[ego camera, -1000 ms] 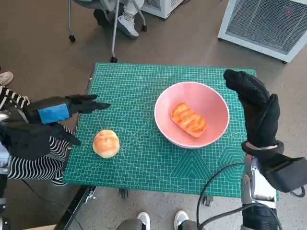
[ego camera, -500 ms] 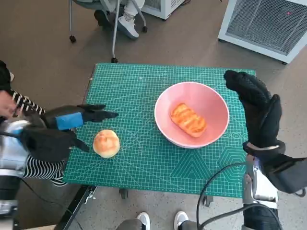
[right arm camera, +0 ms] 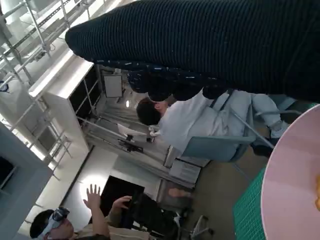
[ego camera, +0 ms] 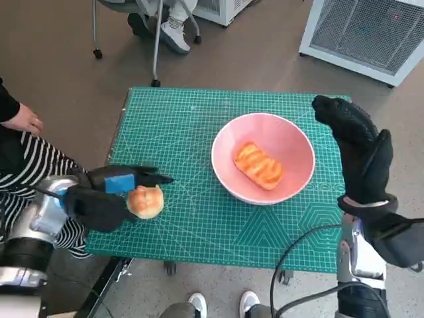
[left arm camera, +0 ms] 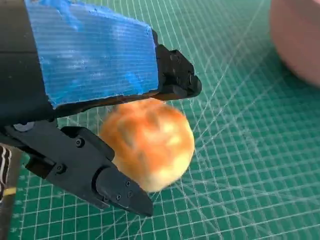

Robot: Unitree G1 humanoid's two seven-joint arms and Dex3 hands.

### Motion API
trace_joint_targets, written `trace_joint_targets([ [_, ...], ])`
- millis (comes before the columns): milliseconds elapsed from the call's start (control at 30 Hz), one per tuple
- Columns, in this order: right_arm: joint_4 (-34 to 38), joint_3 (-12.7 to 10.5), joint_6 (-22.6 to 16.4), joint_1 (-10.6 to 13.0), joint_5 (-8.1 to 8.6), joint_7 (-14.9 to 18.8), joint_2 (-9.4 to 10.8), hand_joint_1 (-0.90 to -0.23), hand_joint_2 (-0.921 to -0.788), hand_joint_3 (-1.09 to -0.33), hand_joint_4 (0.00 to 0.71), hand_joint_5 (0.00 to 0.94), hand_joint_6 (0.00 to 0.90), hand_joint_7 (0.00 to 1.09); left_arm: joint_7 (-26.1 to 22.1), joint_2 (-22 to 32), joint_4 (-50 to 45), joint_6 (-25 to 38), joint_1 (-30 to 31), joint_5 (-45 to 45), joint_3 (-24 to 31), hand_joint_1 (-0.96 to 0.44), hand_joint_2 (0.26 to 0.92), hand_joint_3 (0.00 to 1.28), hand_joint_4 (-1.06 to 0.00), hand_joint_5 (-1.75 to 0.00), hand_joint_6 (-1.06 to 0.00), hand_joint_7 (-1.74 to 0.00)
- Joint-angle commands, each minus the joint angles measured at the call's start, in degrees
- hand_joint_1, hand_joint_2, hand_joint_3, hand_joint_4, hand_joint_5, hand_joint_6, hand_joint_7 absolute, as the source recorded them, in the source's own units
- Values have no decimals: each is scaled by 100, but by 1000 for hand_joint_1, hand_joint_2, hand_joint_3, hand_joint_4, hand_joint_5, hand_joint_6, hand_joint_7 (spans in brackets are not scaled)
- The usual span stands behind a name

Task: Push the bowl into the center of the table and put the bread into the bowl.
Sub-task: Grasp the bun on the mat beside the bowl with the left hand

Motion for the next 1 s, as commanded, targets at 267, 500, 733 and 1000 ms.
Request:
trace_joint_targets([
  [267,-1,-22,112,101,13,27,-48,-782,-921,-782,153,0,47,496,616,-171,502,-124,-242,656,-446,-24,758,23,-373,-31,-489,-48],
  [500,7,-26,115,92,-12,11,-60,-782,-921,-782,153,0,49,498,882,-102,382,-31,-247,854,-517,20,825,44,-705,-100,-750,-133],
  [733,3,-31,129,81,-3,15,-73,-782,-921,-782,153,0,49,499,695,72,-125,-165,-119,284,-185,-52,911,89,-743,-880,-587,-1129],
  [1000,33,-32,143,61,15,33,-73,-782,-921,-782,154,0,49,499,379,190,-975,-260,-37,-546,311,-2,919,47,-733,-1210,-648,-1033],
])
